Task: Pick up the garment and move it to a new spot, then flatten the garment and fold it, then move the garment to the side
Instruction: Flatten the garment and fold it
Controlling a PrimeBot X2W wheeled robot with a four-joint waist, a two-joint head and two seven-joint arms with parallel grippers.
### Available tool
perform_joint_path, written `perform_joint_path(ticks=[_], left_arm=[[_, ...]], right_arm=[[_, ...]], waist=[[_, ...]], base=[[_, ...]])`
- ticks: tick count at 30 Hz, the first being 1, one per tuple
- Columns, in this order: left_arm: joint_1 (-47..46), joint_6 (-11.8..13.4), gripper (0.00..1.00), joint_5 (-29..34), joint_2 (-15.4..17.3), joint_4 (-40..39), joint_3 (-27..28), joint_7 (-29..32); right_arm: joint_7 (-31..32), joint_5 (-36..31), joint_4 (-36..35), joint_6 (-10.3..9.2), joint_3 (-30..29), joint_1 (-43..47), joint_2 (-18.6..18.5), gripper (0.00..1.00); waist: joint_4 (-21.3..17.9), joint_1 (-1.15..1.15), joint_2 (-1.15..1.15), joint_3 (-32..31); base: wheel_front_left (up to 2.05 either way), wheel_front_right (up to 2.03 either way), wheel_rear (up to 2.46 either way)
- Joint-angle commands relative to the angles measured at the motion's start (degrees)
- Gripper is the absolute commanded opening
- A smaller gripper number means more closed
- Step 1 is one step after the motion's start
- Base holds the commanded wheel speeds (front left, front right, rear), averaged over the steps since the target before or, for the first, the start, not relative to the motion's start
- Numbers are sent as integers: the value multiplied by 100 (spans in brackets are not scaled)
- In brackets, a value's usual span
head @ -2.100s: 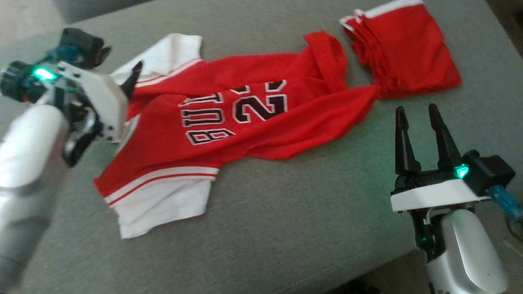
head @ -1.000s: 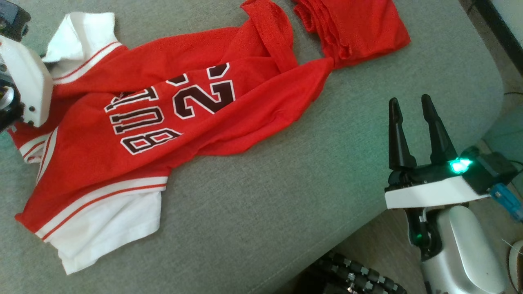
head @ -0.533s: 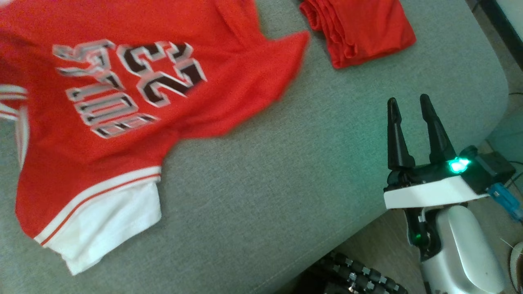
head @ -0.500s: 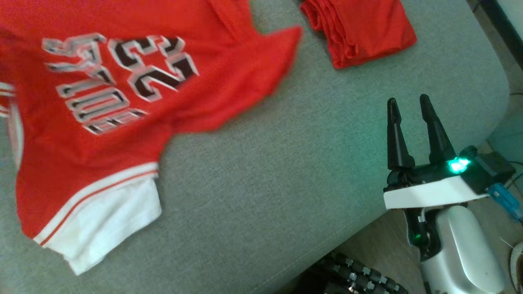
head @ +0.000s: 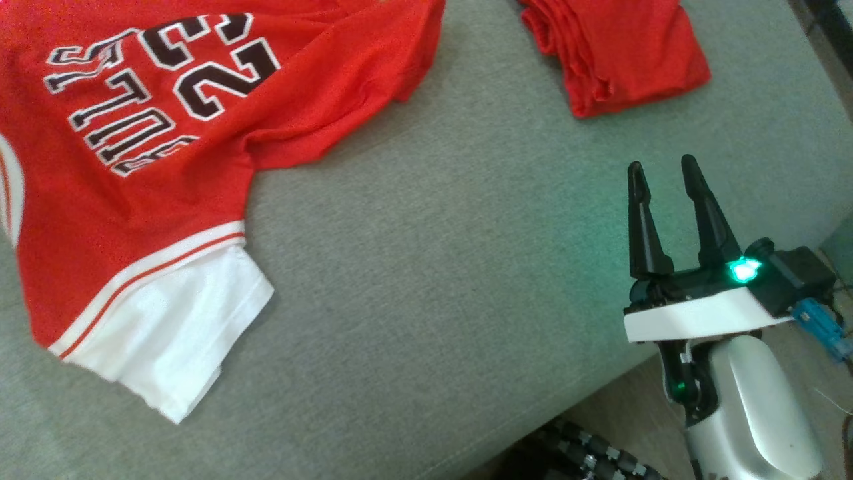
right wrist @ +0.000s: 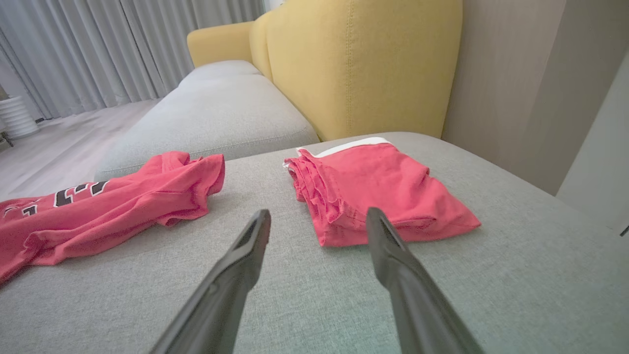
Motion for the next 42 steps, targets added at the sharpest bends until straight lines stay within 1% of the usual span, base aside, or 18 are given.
perform_joint_path(ticks=[1, 2, 5, 7, 10, 14, 16, 20, 23, 26, 28, 31, 39, 42], left_arm=[[-148, -50, 100, 3, 68, -59, 150, -204], [-148, -50, 100, 3, 68, -59, 150, -204], [-40, -118, 100, -86, -158, -107, 217, -598], [92, -152, 100, -193, -341, -181, 299, -876], [376, -215, 100, -342, -604, -376, 412, -1127], [927, -146, 100, -440, -845, -854, 587, -1266], [1263, -32, 100, -412, -906, -1269, 734, -1278], [2228, 322, 100, -228, -974, -2366, 1134, -1282], [3041, 636, 100, -32, -1029, -3119, 1384, -1282], [3807, 846, 100, 94, -1143, -3711, 1531, -1283], [4195, 887, 100, 115, -1216, -3932, 1546, -1283], [4484, 868, 100, 120, -1249, -3977, 1462, -1282], [4600, 618, 100, -184, -1338, -3804, 1334, -822], [4611, 592, 100, -298, -1359, -3681, 1312, -605]], right_arm=[[-60, -85, -155, -11, 48, -128, -30, 100], [-60, -85, -155, -11, 48, -128, -30, 100], [-60, -184, -152, -11, -36, -156, -30, 100], [-60, -262, -139, -11, -106, -162, -30, 100], [-60, -395, -105, -11, -211, -170, -30, 100], [-60, -576, -26, -11, -320, -141, -30, 100], [-60, -655, 20, -11, -384, -113, -30, 100], [-60, -773, 140, -11, -518, -38, -30, 100], [-56, -840, 231, -11, -613, 26, -30, 100], [-32, -880, 284, -11, -661, 71, -30, 100], [-5, -897, 298, -11, -645, 81, -30, 100], [27, -902, 306, -11, -588, 59, -30, 100], [27, -846, 326, -11, -505, 47, -30, 100], [15, -817, 349, -11, -483, 41, -30, 100]], waist=[[153, 0, 0, -95], [153, 0, 0, -95], [382, 0, 0, -238], [579, 0, 0, -354], [920, 0, 0, -536], [1370, 0, 0, -777], [1593, 0, 0, -891], [1994, 0, 0, -1102], [2236, 0, 0, -1233], [2410, 0, 0, -1304], [2463, 0, 0, -1322], [2457, 0, 0, -1315], [2190, 0, 0, -1186], [2080, 0, 0, -1143]], base=[[0, 0, 0], [0, 0, 0], [0, 0, 0], [0, 0, 0], [0, 0, 0], [0, 0, 0], [0, 0, 0], [0, 0, 0], [0, 0, 0], [0, 0, 0], [0, 0, 0], [0, 0, 0], [0, 0, 0], [0, 0, 0]])
